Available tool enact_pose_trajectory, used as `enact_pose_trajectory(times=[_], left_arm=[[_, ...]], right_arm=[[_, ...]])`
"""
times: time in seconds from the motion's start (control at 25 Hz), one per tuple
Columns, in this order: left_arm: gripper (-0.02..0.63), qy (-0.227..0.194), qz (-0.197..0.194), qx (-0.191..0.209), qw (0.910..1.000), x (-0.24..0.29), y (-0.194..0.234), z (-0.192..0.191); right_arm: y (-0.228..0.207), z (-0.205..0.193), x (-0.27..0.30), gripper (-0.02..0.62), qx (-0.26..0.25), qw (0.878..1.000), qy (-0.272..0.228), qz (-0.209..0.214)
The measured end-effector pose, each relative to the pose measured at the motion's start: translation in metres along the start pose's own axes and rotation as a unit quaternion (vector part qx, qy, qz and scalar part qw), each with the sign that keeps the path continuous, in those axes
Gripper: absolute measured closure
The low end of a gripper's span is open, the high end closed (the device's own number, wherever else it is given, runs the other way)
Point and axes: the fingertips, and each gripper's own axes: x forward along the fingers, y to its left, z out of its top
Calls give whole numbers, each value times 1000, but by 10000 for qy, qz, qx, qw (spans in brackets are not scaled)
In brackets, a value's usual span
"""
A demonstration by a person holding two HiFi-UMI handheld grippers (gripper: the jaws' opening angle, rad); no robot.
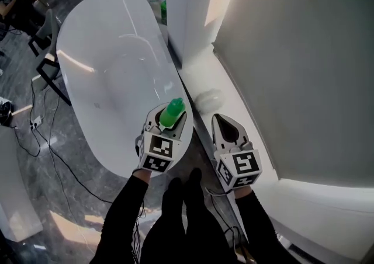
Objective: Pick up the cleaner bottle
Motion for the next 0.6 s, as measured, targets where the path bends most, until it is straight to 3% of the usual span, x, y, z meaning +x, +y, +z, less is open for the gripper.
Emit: enact_pose_trajectory(times=[0.6], left_arm=[[416, -31, 184, -155, 9997, -65, 5, 2]], right_arm=[[61, 24, -15, 594, -215, 9984, -69, 524]])
